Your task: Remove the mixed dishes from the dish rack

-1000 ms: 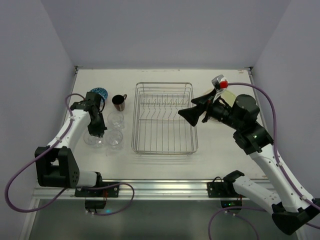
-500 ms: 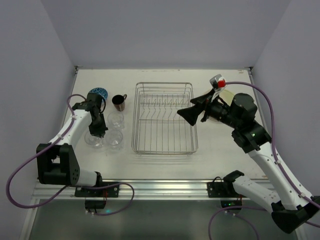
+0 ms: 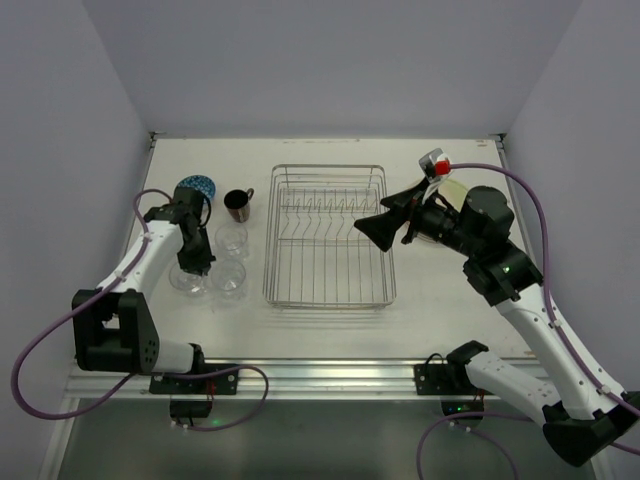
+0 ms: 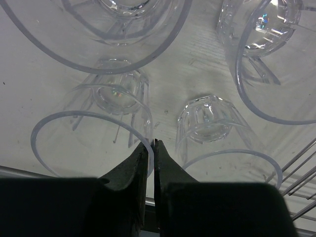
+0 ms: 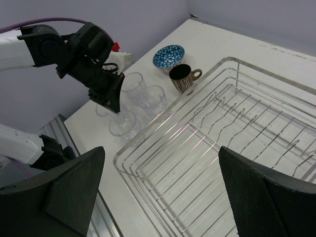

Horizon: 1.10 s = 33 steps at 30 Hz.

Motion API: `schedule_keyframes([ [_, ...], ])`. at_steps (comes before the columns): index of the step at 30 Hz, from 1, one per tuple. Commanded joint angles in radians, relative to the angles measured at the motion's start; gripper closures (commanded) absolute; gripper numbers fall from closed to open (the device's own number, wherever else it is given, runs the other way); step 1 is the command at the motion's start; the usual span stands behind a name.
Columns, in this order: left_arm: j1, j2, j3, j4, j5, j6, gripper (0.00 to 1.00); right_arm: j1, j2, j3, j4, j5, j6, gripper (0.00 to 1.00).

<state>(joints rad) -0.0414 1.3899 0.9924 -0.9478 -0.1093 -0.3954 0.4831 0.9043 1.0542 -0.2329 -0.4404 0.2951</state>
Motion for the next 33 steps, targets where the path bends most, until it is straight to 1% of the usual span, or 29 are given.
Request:
schedule_keyframes([
  [1,0.006,-0.034,-0.012,0.011,-0.004,0.026,0.90,-0.003,0.004,0.000,0.003,-0.012,-0.013,0.01],
  [12,0.003,-0.060,-0.021,-0.005,-0.023,0.007,0.89,-0.003,-0.001,-0.003,0.003,-0.020,-0.014,0.01],
  [16,0.002,-0.061,-0.017,-0.008,-0.026,0.006,0.85,-0.005,-0.001,-0.003,0.001,-0.023,-0.013,0.01],
  [17,0.002,-0.061,-0.015,-0.012,-0.026,0.004,0.81,-0.003,0.001,-0.003,0.003,-0.023,-0.013,0.01],
  [19,0.002,-0.068,-0.008,-0.016,-0.027,0.004,0.76,-0.001,0.002,-0.003,0.001,-0.023,-0.013,0.01],
  [20,0.002,-0.072,-0.005,-0.019,-0.030,0.004,0.71,-0.001,0.002,-0.002,0.001,-0.021,-0.013,0.01],
  [22,0.002,-0.089,0.003,-0.022,-0.042,0.003,0.65,-0.003,0.004,-0.002,0.001,-0.021,-0.013,0.01],
  [23,0.003,-0.095,0.006,-0.025,-0.043,0.003,0.60,-0.003,0.004,-0.002,0.001,-0.020,-0.014,0.01],
  [25,0.002,-0.117,0.021,-0.032,-0.056,-0.003,0.54,-0.003,0.002,0.000,0.000,-0.014,-0.014,0.01],
  [26,0.002,-0.126,0.028,-0.034,-0.064,-0.006,0.45,-0.003,0.002,0.000,0.000,-0.012,-0.014,0.01],
  [28,0.002,-0.167,0.052,-0.034,-0.082,-0.007,0.38,-0.003,0.001,0.000,-0.003,0.002,-0.013,0.01],
  [29,0.002,-0.183,0.061,-0.031,-0.084,0.003,0.32,-0.001,0.001,0.001,-0.009,0.014,-0.010,0.01],
  [30,0.003,-0.201,0.083,-0.028,-0.087,0.010,0.17,-0.003,-0.001,0.009,-0.017,0.034,-0.005,0.01],
  [31,0.002,-0.239,0.095,-0.023,-0.092,0.026,0.00,-0.003,-0.002,0.013,-0.038,0.086,-0.004,0.01],
  [33,0.002,-0.285,0.117,-0.010,-0.093,0.039,0.00,-0.001,-0.008,0.029,-0.060,0.158,0.018,0.01],
])
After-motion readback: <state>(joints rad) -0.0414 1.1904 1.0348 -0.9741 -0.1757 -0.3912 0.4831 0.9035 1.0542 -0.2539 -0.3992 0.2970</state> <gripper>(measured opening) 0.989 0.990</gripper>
